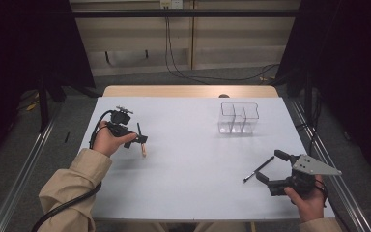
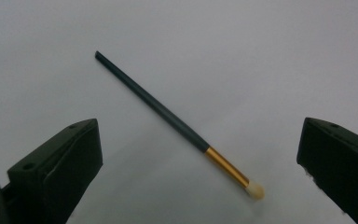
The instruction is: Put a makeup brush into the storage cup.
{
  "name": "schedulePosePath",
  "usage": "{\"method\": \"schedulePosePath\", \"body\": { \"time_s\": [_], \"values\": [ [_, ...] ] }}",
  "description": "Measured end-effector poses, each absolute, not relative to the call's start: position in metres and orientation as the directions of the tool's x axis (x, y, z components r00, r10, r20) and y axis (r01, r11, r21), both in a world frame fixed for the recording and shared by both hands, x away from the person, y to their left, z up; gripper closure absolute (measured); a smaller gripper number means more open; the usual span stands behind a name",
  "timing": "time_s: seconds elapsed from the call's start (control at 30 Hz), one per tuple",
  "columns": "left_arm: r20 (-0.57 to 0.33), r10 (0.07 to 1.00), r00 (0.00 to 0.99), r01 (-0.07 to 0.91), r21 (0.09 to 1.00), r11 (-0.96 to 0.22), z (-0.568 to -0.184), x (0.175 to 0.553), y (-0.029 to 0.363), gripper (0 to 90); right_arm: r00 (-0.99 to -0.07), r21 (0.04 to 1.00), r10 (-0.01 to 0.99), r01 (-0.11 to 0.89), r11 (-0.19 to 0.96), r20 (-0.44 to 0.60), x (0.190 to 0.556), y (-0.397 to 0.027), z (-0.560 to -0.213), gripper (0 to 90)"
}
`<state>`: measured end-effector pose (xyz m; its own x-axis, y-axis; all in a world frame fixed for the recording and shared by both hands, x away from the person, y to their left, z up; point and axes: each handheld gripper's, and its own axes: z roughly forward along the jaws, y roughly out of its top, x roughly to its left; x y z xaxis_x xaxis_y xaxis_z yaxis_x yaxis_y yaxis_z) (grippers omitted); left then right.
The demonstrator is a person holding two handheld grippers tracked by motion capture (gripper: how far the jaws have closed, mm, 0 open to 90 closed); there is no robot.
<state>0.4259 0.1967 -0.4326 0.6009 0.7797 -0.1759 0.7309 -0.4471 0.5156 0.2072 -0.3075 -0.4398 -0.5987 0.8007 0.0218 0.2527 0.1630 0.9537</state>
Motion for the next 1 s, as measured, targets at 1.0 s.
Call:
{"method": "schedulePosePath", "body": {
  "time_s": [1.0],
  "values": [
    [-0.168,0.839,0.517,0.828,0.348,-0.440,-0.437,0.434,0.182,34.3,-0.600,0.952,0.800,0.254,0.172,0.015,0.208,-0.308,-0.440,0.0]
  ]
}}
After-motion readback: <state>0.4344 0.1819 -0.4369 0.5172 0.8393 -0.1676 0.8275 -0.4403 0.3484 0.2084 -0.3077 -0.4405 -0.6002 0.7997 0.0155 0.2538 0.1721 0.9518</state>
